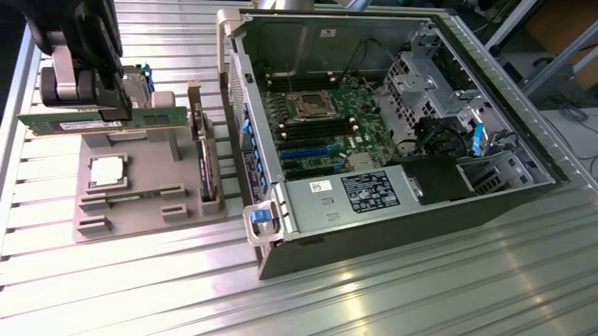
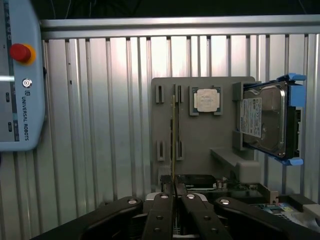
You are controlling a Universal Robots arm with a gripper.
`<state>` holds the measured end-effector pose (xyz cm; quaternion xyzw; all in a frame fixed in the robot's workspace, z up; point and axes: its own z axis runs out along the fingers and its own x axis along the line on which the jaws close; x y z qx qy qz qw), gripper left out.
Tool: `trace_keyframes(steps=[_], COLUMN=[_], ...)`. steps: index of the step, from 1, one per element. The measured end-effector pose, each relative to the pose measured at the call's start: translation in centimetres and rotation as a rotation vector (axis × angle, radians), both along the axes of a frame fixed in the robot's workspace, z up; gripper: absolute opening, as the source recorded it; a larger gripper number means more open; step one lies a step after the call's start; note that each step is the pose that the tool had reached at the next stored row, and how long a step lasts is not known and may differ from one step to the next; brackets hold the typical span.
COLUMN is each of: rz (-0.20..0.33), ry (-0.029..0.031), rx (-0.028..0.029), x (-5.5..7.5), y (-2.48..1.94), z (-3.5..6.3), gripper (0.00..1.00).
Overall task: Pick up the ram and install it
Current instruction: 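Pick up the ram and move it above insertion slot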
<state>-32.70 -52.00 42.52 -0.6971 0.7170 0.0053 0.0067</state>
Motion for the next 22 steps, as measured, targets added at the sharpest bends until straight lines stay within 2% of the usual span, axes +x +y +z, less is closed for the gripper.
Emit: trace_keyframes(steps=[22], rz=[0.000], ry=[0.0001], rx=[-0.0001], x=[1.8], y=[0.00], z=[0.01], gripper=[0.12])
